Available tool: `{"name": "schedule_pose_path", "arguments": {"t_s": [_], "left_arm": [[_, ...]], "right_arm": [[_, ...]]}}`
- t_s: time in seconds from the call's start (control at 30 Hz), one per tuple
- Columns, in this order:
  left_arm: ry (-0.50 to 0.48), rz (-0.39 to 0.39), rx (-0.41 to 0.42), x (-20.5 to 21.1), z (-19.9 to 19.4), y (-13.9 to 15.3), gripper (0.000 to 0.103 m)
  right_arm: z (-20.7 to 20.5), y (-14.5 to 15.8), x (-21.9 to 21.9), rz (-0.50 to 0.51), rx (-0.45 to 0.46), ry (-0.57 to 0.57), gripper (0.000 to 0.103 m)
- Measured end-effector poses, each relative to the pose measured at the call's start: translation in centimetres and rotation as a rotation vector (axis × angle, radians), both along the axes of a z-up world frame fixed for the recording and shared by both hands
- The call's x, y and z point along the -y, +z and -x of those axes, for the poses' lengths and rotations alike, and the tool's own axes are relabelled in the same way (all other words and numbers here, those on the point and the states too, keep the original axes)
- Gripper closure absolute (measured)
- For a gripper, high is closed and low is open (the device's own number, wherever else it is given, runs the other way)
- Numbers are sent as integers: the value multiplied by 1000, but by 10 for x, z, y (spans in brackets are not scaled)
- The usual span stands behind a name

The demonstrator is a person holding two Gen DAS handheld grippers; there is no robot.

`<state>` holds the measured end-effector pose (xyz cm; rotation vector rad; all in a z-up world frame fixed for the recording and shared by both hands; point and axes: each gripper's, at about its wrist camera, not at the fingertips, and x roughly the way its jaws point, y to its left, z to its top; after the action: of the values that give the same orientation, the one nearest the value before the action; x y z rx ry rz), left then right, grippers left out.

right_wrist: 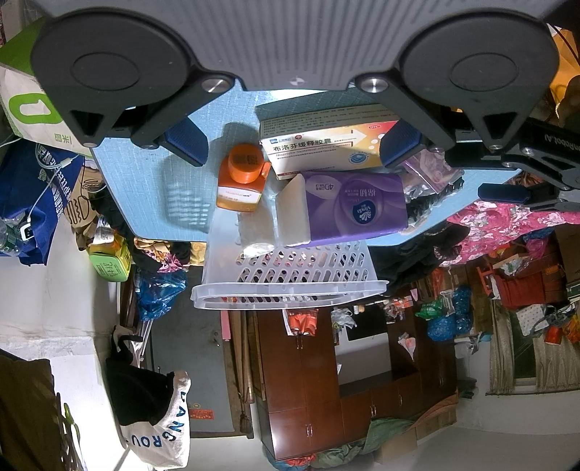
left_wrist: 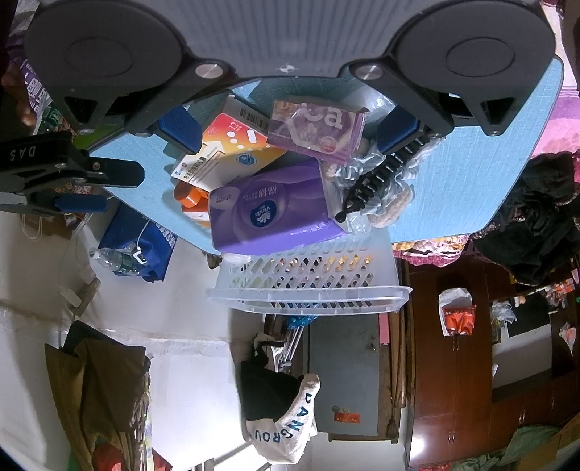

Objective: Organize objects

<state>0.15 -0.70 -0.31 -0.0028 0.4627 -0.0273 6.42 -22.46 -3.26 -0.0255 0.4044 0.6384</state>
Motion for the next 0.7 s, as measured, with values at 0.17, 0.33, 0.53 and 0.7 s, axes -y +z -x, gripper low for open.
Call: {"name": "schedule_pose_path", "arguments": {"t_s": [0.17,0.33,0.53,0.7], "left_arm": [[20,11,105,-4,9,6,0],[108,-91,209,-15,2,5,0],[71,-144,172,-17,-5,-23,1],[31,-87,208,-14,1,-33,2]], "right_arm": [[-1,0,2,-16,6,1,0],[-5,-4,11,-108,124,-42,0],[-42,-24,24,-144,4,-99,0],[-46,-32,19,-134,13,-86,0]]}}
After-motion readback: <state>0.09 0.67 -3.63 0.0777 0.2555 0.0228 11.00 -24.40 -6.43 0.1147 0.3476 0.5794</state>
